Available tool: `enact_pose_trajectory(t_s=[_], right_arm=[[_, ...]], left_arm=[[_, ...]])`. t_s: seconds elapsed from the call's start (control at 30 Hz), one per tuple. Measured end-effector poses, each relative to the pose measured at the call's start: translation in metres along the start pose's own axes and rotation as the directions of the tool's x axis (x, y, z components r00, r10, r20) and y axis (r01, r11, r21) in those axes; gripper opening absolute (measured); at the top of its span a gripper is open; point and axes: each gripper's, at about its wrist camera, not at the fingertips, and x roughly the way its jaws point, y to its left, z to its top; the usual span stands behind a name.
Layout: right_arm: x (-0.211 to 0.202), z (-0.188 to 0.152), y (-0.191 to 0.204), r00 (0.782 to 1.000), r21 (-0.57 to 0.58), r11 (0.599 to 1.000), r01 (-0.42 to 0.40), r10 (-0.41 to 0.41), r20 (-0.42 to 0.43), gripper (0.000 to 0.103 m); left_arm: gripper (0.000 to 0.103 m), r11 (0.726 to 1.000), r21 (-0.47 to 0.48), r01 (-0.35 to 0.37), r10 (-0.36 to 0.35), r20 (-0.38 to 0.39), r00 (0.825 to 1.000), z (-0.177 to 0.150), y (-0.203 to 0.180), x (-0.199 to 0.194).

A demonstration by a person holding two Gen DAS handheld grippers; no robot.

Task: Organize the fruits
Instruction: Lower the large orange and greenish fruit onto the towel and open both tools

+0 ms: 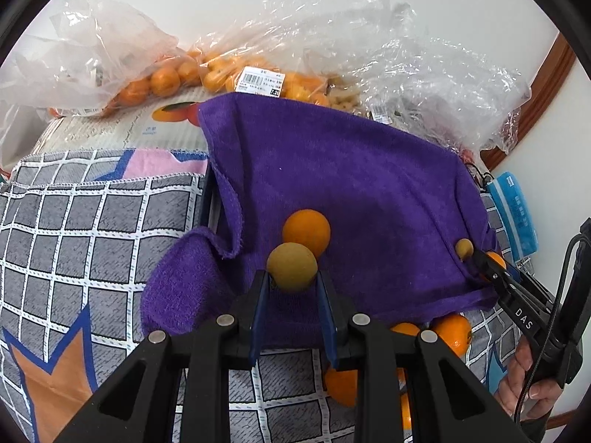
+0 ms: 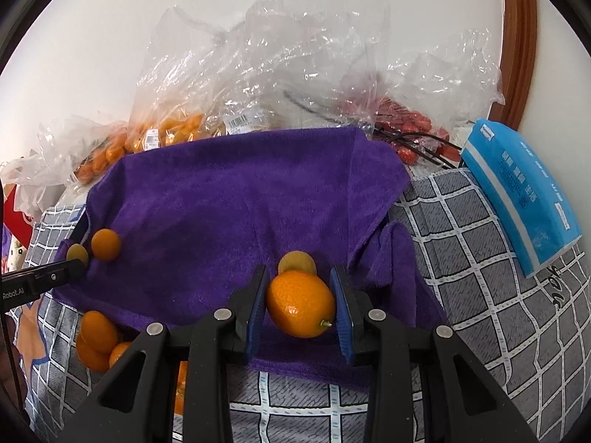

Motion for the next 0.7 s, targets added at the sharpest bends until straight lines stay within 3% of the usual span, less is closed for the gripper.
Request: enact_pose_trajectory(t_s=[0.57, 0.7], right_arm=[[-0.001, -0.002, 0.004, 0.999, -0.016, 1.000, 0.026, -0.026, -0.031, 0.034], [-0.014, -0.001, 0.008, 0.999, -0.013, 0.999, 0.029, -0.029, -0.018, 0.044]], left_arm=[[0.025, 1.000, 0.004, 0.011, -0.011, -0.001, 1.000, -0.002, 0.000, -0.001], [0.028, 1.000, 0.001, 0.021, -0.021, -0.004, 1.000, -0.003, -0.001, -0.007]])
